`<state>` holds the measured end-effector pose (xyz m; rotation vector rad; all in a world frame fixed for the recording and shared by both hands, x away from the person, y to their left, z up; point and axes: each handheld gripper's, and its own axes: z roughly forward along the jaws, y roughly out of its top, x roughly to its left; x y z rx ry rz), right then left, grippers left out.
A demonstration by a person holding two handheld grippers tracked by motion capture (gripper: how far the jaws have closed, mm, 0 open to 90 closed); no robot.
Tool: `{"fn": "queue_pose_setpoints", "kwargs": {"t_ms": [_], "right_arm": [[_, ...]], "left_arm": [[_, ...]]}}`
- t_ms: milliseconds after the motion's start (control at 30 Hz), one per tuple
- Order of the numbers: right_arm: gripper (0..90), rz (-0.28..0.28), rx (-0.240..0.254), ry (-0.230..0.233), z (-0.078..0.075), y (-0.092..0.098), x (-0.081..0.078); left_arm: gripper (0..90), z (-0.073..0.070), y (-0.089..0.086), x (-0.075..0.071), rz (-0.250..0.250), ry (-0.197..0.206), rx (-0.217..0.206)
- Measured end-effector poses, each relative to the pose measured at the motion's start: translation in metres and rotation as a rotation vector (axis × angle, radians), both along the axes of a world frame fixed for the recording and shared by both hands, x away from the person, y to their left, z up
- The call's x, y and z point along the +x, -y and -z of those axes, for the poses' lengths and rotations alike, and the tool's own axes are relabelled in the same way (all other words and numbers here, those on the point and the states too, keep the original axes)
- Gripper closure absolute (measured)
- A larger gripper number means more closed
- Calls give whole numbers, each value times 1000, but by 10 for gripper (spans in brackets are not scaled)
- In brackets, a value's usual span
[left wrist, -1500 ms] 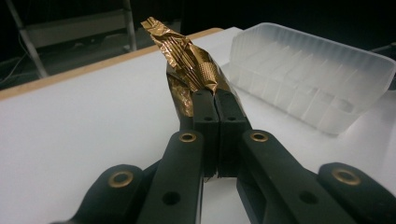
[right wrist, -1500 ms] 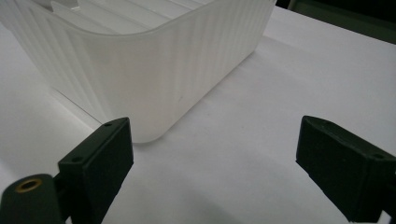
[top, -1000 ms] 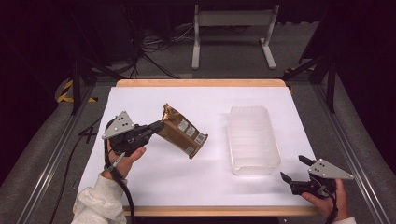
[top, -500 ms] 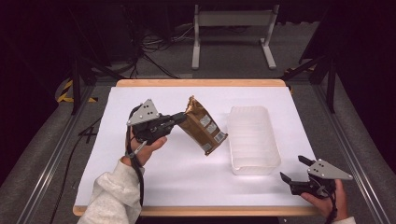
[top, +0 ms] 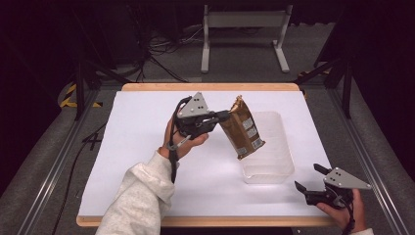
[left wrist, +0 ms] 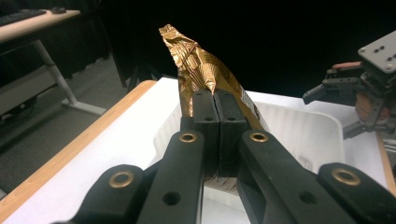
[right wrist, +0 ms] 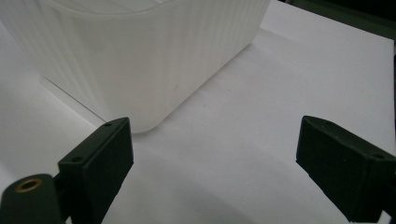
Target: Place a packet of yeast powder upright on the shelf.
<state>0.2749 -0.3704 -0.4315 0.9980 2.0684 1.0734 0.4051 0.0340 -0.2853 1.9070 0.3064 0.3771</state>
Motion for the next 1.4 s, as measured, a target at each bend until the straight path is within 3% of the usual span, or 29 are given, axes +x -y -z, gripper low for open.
{"fn": "queue_pose_setpoints", "kwargs": {"t_ms": [200,367,433,667,867,1000,1167,1300,1400], "right_arm": [[116,1,2,2,0,1,-1],[115,-5,2,-2,0,1,-1],[115,-6,-1,-4,1,0,-1],[115,-14,7,1,0,0,-2],[115,-11,10,1,0,2,-2],[115,-16,9,2,0,1,-3],[115,-15,6,2,0,1,-2],[115,-16,12,0,0,1,-2],[115,-15,6,4,0,1,-3]], "left_arm": [[895,-7,15,8,6,14,23],[894,-12,29,16,47,38,50],[893,-12,36,17,50,50,87],[893,-3,55,21,95,48,107],[891,-3,58,18,110,74,97],[891,-6,58,20,85,109,122],[891,-8,55,29,93,97,94],[891,-7,60,29,102,134,126],[891,-9,58,32,106,129,115]]}}
